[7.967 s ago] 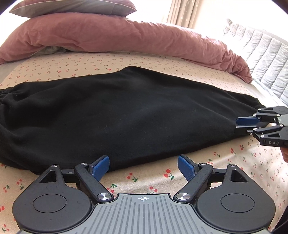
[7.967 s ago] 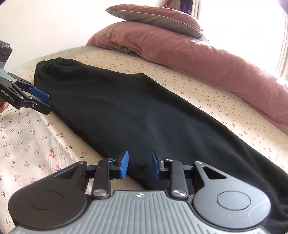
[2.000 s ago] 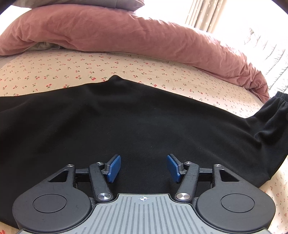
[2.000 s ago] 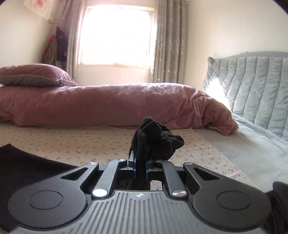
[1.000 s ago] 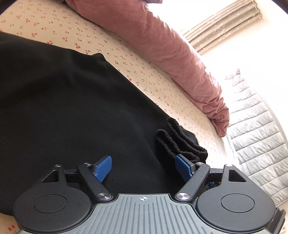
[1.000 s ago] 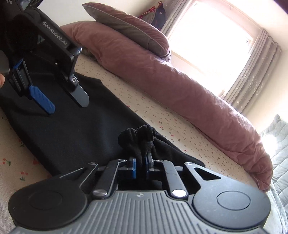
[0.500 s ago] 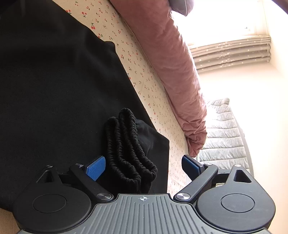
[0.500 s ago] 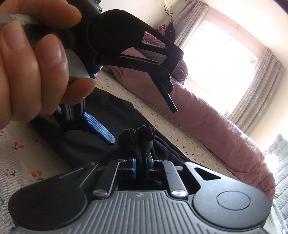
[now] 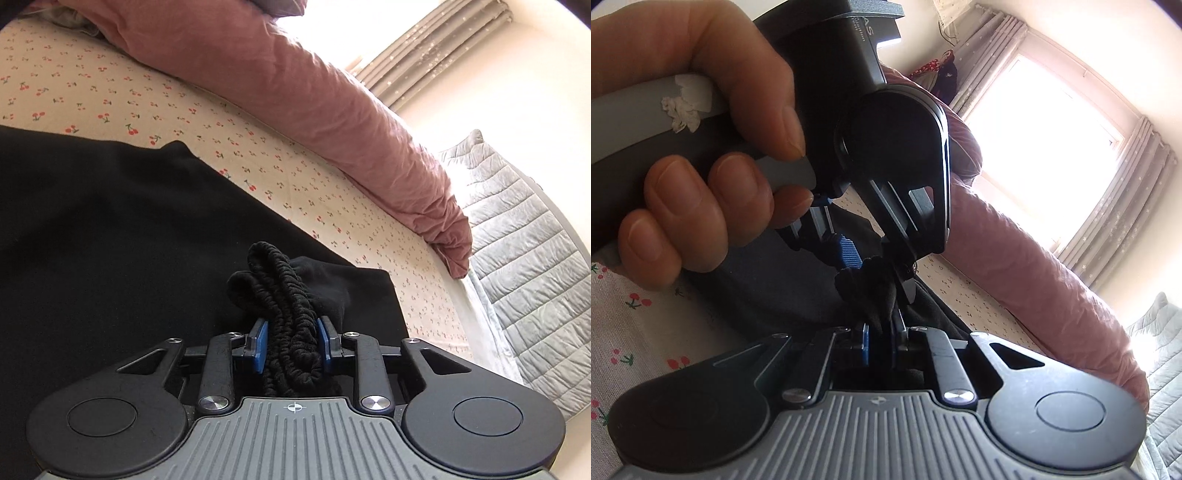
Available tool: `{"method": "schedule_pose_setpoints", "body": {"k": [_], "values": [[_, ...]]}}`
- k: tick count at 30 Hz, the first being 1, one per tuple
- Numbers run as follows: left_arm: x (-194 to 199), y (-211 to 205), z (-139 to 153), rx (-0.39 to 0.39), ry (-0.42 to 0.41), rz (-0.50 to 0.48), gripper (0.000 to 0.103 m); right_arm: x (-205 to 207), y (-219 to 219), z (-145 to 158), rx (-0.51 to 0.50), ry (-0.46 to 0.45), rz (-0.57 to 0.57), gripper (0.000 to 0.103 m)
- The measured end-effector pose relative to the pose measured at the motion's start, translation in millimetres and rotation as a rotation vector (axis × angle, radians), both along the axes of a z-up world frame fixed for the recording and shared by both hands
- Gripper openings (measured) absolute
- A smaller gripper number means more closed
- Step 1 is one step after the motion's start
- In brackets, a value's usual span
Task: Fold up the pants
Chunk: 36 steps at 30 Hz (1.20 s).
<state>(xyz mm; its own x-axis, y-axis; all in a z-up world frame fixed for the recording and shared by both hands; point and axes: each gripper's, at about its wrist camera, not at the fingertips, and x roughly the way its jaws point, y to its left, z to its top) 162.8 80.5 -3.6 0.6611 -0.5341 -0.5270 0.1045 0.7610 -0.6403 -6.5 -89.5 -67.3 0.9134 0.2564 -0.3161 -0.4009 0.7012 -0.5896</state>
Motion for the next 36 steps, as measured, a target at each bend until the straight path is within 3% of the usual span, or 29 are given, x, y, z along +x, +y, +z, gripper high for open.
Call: {"method": "schedule_pose_setpoints", "body": {"k": [4,6,8,15,19,23,27,31,36], "values": [[-6.2,3.9,5.8,0.027,-0.021,0.003,0.023,-2.4,-0.3,2.4,-0.001,-0.02,0.008,0.006],[-7.4,2.9,5.5,0.083,-0.032,0.002,0.023,-2.2,1.0,1.8,-0.018,0.01,0.012,0.016],[-6.7,6.1,1.5,0.088,-0.022,0.006,0.023,1.7,0.1,2.0,-0.022,0.058,-0.002,0.025],[-6.8,11.0,-0.1,0.113,-0.023,0.028,0.023,13.6,-11.9,1.6,-0.043,0.137,-0.057,0.03],[-9.1,12.3,-0.6,0.123,-0.027,0.041,0.022,23.8,-18.7,4.1,-0.014,0.188,-0.066,0.028],[-10.7,14.4,1.0,0.137,-0.033,0.065,0.018,40.5,-25.7,6.2,-0.007,0.193,-0.06,0.007],[-16.0,20.7,6.9,0.137,-0.072,0.065,0.018,43.6,-26.0,11.9,0.013,0.155,-0.05,0.004],[-17.6,24.2,-0.2,0.152,-0.036,0.076,0.017,46.6,-23.0,4.0,0.008,0.181,-0.033,0.003],[-28.1,36.1,14.7,0.128,-0.097,0.131,0.016,38.6,-20.6,16.5,0.086,0.057,0.013,0.002]]}}
